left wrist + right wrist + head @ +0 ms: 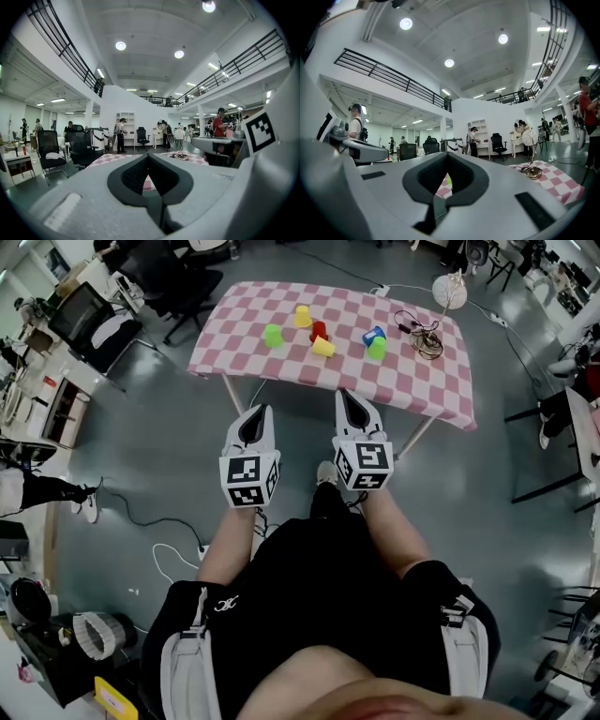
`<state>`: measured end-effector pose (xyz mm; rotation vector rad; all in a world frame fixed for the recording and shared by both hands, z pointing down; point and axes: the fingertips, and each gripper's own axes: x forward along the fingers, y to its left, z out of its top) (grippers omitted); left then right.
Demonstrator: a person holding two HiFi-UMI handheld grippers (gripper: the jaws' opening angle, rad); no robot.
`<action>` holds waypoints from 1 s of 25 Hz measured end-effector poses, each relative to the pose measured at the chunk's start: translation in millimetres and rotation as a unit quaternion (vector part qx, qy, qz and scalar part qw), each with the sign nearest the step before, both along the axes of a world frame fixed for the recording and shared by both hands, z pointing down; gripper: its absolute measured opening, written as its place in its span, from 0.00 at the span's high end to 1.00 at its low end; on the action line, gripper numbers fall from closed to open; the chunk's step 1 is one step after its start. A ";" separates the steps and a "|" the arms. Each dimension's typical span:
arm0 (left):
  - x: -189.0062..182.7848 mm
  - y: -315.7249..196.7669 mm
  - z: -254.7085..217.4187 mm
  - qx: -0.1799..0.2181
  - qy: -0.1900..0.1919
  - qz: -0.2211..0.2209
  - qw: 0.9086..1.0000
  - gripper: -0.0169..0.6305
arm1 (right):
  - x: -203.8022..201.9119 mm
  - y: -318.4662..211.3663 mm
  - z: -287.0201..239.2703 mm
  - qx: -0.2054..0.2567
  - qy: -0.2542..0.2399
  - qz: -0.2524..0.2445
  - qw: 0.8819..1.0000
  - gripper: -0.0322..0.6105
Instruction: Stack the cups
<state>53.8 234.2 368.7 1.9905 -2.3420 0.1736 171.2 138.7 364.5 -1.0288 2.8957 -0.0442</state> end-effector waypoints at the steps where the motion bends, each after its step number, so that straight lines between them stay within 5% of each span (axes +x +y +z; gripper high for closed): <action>1: -5.3 -7.2 0.9 0.000 0.001 -0.001 1.000 0.95 | -5.3 -7.9 1.2 -0.001 -0.001 0.000 1.000 0.95; 25: -141.2 -295.9 -8.1 -0.021 0.013 -0.029 0.999 0.95 | -153.7 -300.7 -5.5 -0.023 0.008 -0.046 0.999 0.95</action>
